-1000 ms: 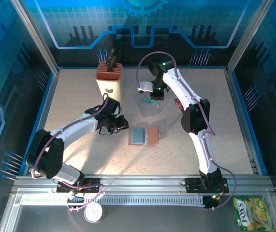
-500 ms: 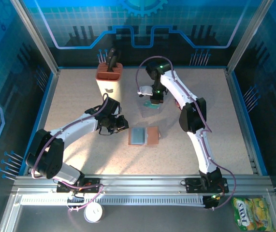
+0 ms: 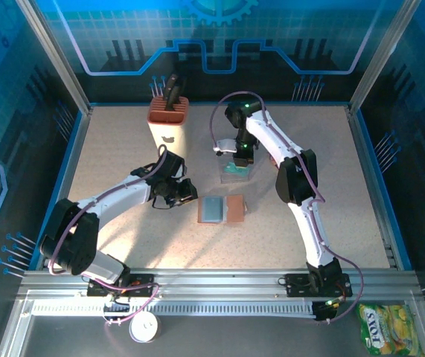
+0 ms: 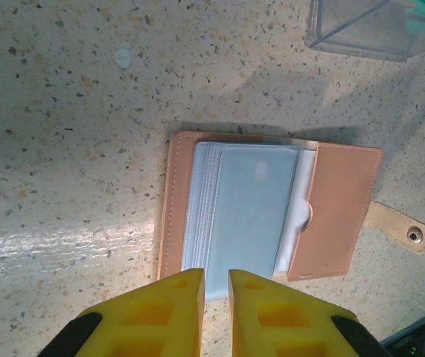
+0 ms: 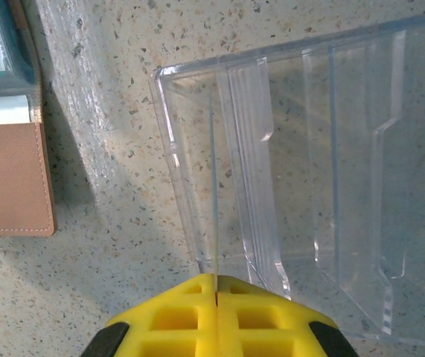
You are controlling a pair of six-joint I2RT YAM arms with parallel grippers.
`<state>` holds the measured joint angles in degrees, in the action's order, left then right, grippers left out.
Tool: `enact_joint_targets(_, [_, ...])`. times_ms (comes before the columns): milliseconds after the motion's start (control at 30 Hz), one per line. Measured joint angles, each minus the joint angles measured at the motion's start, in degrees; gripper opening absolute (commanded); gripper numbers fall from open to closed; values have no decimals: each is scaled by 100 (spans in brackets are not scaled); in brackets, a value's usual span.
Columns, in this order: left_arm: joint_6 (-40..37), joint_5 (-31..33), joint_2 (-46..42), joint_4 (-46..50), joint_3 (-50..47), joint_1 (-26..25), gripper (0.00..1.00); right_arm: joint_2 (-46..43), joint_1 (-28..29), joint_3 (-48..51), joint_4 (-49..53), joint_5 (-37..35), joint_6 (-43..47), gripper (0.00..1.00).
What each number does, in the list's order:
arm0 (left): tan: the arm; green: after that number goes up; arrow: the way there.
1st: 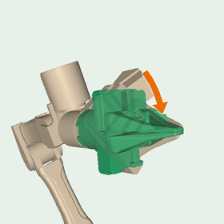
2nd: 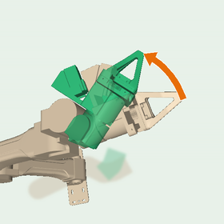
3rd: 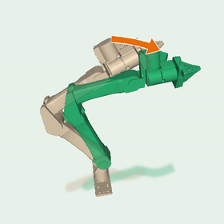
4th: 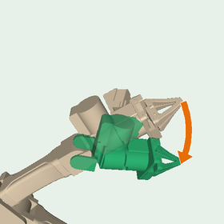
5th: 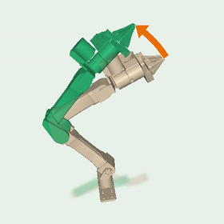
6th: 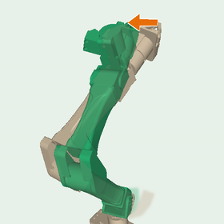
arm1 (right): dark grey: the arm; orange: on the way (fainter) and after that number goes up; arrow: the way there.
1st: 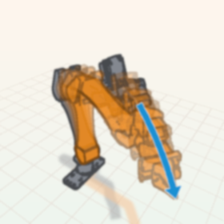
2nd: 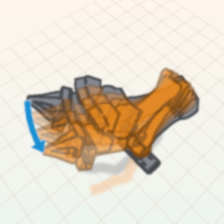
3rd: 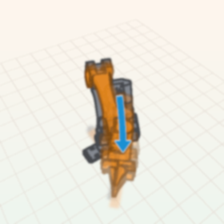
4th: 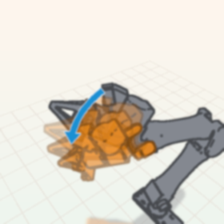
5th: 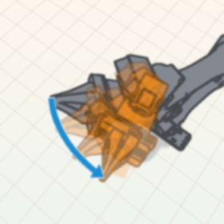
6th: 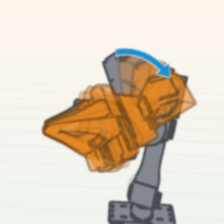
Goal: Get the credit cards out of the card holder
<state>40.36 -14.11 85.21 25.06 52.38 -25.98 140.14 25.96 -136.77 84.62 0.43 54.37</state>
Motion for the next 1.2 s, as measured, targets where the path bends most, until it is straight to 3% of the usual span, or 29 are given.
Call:
enact_joint_targets(100, [0,0,0,-2,-9,0,17,0,9,87,2,2,13,0])
enact_joint_targets(333, [0,0,0,-2,-11,0,17,0,28,96,-2,33,0,19])
enact_joint_targets(800, [7,-2,0,-52,-107,0,17,-275,31,382,-586,-68,-341,20])
enact_joint_targets(1033, [20,-7,2,-98,-122,0,17,-940,116,1025,-977,-140,-439,55])
enact_joint_targets(1200, [20,-9,2,-157,-129,0,17,-1270,291,1808,-1421,-356,-459,65])
